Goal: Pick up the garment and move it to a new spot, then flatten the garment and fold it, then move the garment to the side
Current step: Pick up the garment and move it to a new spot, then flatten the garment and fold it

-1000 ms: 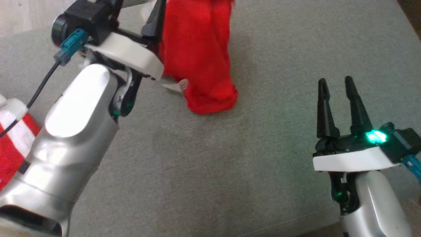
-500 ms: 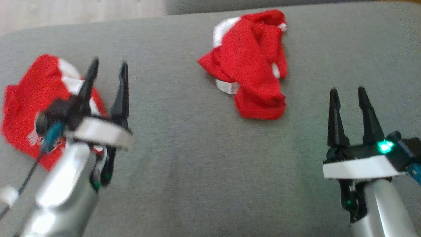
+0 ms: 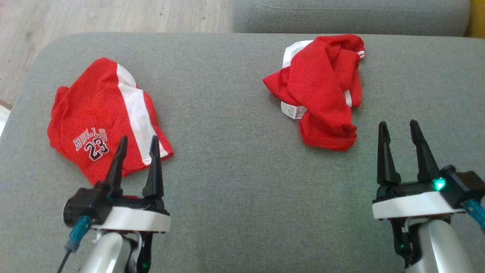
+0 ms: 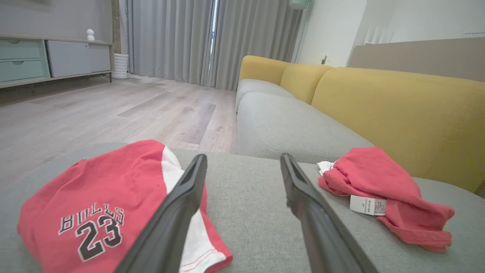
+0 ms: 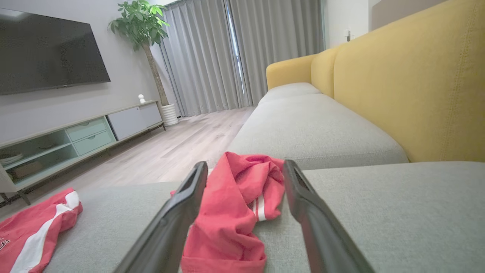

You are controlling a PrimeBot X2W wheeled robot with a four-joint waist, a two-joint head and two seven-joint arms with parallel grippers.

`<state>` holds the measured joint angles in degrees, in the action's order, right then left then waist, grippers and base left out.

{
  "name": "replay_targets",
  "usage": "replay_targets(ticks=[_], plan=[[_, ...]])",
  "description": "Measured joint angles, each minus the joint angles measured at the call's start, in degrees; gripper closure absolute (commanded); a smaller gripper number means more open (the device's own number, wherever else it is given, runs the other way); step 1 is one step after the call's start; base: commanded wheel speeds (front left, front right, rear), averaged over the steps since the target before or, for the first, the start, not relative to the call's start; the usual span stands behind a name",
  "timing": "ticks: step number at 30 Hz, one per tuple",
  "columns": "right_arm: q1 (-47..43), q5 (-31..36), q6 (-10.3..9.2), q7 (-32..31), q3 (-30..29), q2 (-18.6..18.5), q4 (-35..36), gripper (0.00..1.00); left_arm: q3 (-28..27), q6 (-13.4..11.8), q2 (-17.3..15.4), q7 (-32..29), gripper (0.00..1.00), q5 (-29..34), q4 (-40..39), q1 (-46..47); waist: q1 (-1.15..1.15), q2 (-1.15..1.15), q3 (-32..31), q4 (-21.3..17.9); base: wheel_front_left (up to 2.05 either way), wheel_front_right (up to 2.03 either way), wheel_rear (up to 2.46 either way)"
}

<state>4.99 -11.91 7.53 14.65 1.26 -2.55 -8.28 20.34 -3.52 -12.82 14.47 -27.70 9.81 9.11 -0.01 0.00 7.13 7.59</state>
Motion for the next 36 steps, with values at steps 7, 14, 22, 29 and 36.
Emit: replay_targets(ticks=[7,14,22,29,36], plan=[[2.31,0.43,0.00,0.00,0.20,-0.01,-8.22,0.00,-2.04,2.79,2.00,0.07,0.00,3.27,0.40,0.59,0.01,0.00,1.81,0.95,0.00,0.00,0.00],[11.21,0.91,0.00,-0.01,2.19,-0.03,-21.16,0.00,-2.68,5.43,4.52,0.07,0.00,5.20,1.96,1.36,0.02,0.00,3.92,2.83,0.00,0.00,0.00],[18.20,-1.04,0.00,-0.01,2.42,-0.13,-33.40,0.16,-3.96,7.14,6.19,0.07,0.00,6.61,3.30,2.45,0.02,0.00,5.38,4.97,0.00,0.00,0.00],[21.69,-1.74,0.00,-0.01,-0.33,-0.11,-34.42,1.00,-5.64,7.88,6.84,0.07,0.00,7.68,4.30,2.43,0.02,0.00,4.89,4.53,0.00,0.00,0.00],[24.64,9.09,0.00,-0.01,-15.06,-0.13,-25.08,1.00,-6.25,8.62,8.15,0.07,0.00,8.59,4.27,2.27,0.01,0.00,2.71,3.08,0.00,0.00,0.00]])
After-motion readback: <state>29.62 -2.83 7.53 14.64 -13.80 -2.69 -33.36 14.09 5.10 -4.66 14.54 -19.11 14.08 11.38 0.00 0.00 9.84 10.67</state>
